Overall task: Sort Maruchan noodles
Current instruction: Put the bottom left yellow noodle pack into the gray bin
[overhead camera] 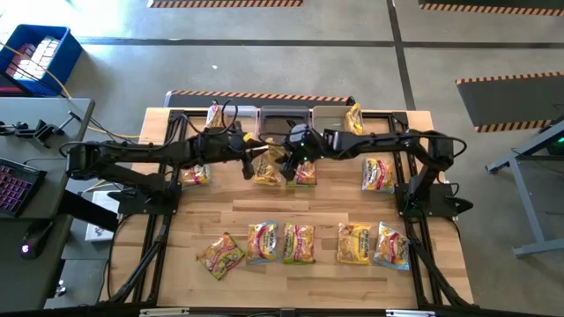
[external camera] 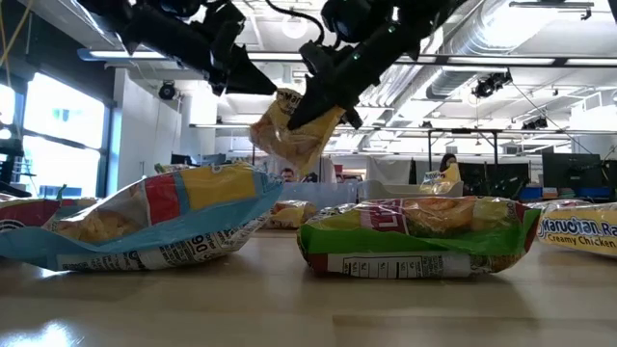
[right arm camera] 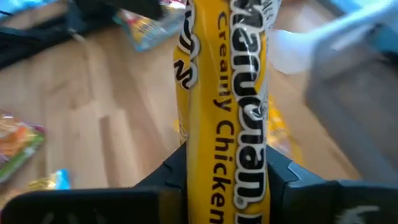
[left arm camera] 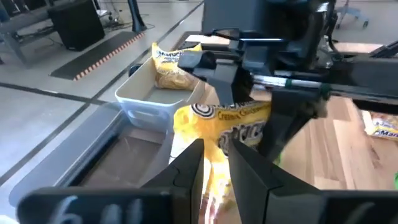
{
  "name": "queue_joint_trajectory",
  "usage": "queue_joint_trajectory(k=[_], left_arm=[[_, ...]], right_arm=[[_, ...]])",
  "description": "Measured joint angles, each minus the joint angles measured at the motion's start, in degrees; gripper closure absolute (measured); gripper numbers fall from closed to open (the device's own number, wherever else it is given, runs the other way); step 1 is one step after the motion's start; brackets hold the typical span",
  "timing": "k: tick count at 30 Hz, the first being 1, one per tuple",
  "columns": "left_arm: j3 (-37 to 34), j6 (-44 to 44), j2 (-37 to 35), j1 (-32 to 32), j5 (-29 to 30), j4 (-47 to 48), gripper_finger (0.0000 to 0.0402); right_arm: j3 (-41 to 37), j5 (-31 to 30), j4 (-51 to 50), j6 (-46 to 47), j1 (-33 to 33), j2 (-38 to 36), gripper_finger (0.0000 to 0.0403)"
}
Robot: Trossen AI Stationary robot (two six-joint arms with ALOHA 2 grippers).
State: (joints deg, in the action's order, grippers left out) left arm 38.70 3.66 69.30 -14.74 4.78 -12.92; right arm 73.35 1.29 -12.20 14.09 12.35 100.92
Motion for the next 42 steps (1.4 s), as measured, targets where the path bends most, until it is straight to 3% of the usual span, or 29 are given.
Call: queue_joint_trajectory(k=[8,14,19,29,42], left_arm=[[-14.6,-4.3,0.0,-7.3,-9.1,-26.8,0.0354],[-22.7,-4.0,0.0,-10.9,-11.7,-36.4,0.0364],[-25.9,-4.4,0.0,-11.9,-16.8,-41.5,0.0369],[-26.0,-4.5,0.0,-12.3,-18.0,-41.4,0.0378],[-26.0,-5.6,0.0,-12.3,-18.0,-41.3,0.0378]], right_arm=[[10.9,-5.1,-20.4,0.2,2.9,0.0,0.0325],[17.3,-9.6,-36.5,5.9,7.4,-0.1,0.0321],[18.3,-14.7,-45.5,11.7,13.6,-0.1,0.0323],[11.2,-18.4,-47.3,19.7,25.5,-0.1,0.0324],[4.4,-15.2,-41.3,21.0,29.8,-0.1,0.0324]])
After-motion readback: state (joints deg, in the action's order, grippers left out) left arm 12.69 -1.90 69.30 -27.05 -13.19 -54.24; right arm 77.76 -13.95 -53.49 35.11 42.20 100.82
